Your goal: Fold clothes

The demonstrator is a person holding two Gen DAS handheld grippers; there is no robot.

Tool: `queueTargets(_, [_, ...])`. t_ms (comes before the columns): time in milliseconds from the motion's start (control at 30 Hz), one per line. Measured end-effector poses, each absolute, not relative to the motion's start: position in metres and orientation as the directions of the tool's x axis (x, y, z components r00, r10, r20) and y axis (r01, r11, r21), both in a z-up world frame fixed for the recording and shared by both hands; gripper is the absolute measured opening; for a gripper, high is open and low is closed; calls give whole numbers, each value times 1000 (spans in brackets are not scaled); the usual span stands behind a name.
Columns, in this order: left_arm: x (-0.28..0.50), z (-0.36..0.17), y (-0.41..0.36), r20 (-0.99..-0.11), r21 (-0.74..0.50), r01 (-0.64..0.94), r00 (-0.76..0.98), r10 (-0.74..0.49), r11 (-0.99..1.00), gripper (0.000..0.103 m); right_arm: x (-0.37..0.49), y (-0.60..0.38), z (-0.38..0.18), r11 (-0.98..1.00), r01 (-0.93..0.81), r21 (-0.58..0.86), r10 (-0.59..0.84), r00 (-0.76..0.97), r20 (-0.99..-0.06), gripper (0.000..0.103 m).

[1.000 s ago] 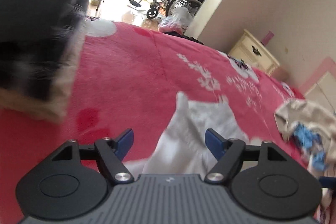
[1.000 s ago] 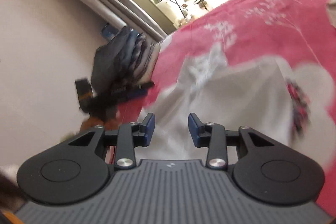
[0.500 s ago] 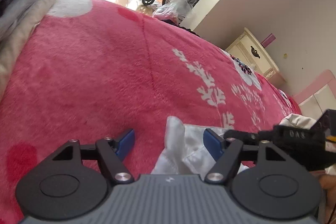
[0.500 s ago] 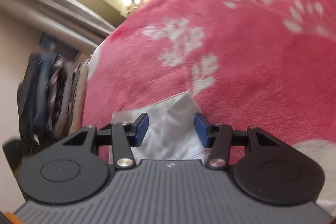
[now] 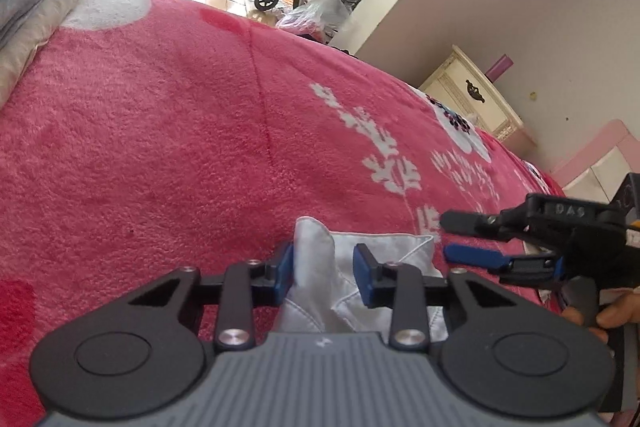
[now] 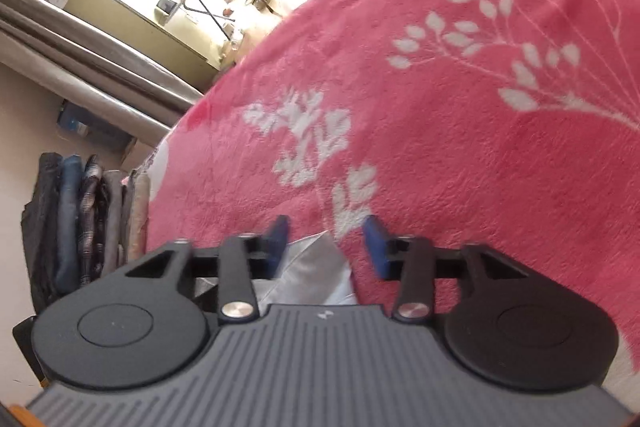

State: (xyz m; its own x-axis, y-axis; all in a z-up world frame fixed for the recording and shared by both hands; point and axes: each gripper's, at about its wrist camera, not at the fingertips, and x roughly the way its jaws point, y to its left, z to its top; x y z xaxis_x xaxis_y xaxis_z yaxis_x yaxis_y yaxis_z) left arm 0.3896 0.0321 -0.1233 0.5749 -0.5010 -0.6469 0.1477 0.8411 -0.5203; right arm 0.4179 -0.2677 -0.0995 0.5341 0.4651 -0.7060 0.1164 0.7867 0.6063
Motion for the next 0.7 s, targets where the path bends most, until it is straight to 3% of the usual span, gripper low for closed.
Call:
queueTargets(100, [388, -122, 29, -648, -504, 153, 585, -489, 850, 32, 422, -256, -104, 819, 74, 569, 463, 503, -730, 51])
queueTargets(167, [386, -120, 27, -651, -484, 159, 592, -476, 860, 18, 423, -246, -103, 825, 4, 566, 492, 489, -721, 34])
queueTargets(200, [385, -118, 26, -650, -475, 163, 596, -471, 864, 10, 424, -241, -104, 835, -11, 551, 490, 471, -733, 9])
queueTargets(233, [383, -116, 26, -644, -470, 170, 605, -468, 866, 9, 424, -236, -104, 844, -28, 536, 487, 457, -744, 6])
queueTargets(500, [330, -68, 21, -510, -306, 361, 720, -471, 881, 6, 384, -223, -62, 898, -253, 361, 439, 573, -692, 3])
queueTargets(600, [298, -51, 17, -459, -205, 445, 743, -487, 872, 6, 356, -218, -43, 895, -372, 245, 435, 611, -661, 3])
queueTargets(700, [258, -42, 10, -434, -23, 533, 757, -489, 846, 6, 326, -213, -28, 872, -472, 132, 440, 635, -635, 3])
